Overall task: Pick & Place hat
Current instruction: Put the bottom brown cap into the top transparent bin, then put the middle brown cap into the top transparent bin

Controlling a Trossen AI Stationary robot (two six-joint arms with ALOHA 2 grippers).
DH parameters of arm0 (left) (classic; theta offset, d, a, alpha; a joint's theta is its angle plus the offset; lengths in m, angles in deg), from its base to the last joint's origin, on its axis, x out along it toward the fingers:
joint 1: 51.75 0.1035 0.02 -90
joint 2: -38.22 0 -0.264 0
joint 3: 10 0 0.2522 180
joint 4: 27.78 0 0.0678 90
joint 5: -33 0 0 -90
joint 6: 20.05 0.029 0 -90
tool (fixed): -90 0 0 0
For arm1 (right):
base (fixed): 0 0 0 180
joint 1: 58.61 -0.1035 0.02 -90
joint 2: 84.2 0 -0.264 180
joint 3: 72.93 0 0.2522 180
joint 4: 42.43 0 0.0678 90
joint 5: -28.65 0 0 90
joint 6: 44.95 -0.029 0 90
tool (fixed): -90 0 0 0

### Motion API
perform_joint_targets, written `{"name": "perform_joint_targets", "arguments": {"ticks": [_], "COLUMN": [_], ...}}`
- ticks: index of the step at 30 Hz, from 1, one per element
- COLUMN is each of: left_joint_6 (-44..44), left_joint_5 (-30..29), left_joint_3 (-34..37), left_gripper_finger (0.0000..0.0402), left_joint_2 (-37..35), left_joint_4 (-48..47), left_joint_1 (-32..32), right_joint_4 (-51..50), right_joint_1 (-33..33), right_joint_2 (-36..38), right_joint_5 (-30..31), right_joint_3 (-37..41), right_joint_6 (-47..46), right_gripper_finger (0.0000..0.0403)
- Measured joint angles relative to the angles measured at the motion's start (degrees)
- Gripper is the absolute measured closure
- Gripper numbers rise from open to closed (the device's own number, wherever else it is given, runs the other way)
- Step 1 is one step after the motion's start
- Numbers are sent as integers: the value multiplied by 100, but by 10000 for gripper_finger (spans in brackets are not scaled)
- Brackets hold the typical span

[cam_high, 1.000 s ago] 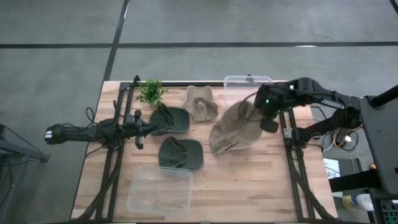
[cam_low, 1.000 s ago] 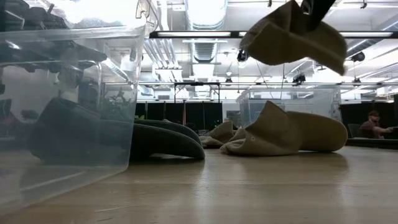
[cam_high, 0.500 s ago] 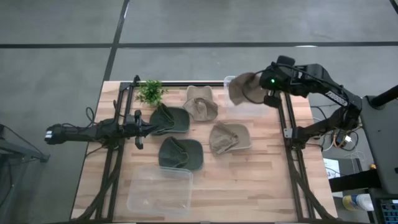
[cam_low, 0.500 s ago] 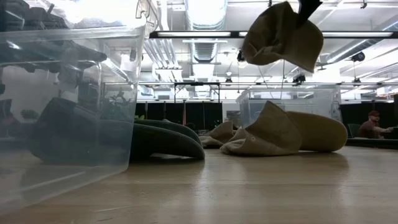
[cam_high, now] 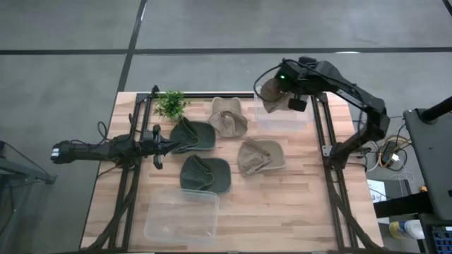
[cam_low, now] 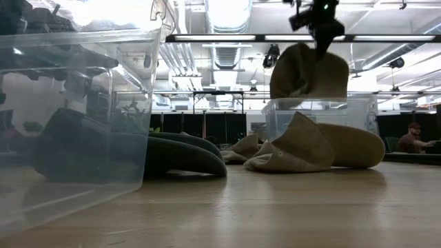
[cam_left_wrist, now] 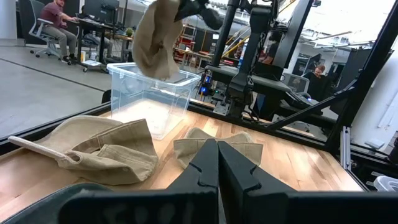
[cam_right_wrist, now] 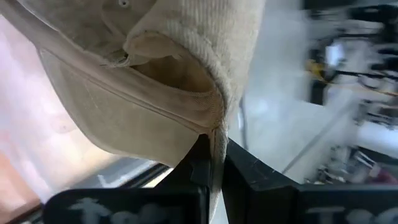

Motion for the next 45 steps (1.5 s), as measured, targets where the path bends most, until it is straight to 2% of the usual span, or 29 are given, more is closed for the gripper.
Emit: {"name": "perform_joint_targets", "arguments": {"ticks": [3, 10, 16, 28, 31, 36, 41, 45], "left_joint_6": [-1, -2, -1, 0, -2, -2, 0, 0], "left_joint_5": [0, 0, 1, 0, 0, 0, 0, 0], "left_joint_3": [0, 0, 0, 0, 0, 0, 0, 0], "left_gripper_finger": [401, 401, 401, 401, 401, 401, 401, 401], "left_joint_2": [-1, 0, -1, -2, -1, 0, -2, 0], "left_joint_4": [0, 0, 1, 0, -2, -2, -2, -2], "left_joint_1": [1, 0, 0, 2, 1, 0, 2, 0], "right_joint_4": [0, -7, -1, 33, 171, 272, 289, -2], "right_joint_1": [123, 281, 381, 516, 527, 527, 527, 511], "right_joint_2": [-289, -895, -1209, -1647, -1621, -1592, -1583, -1519], "right_joint_5": [-368, -557, -1200, -1511, -1549, -1543, -1405, -1421], "right_joint_3": [0, 4, 4, 8, 9, 9, 9, -124], "right_joint_6": [128, 480, 736, 977, 1137, 999, 626, 197], "right_gripper_finger": [390, 390, 390, 386, 365, 299, 236, 208]}}
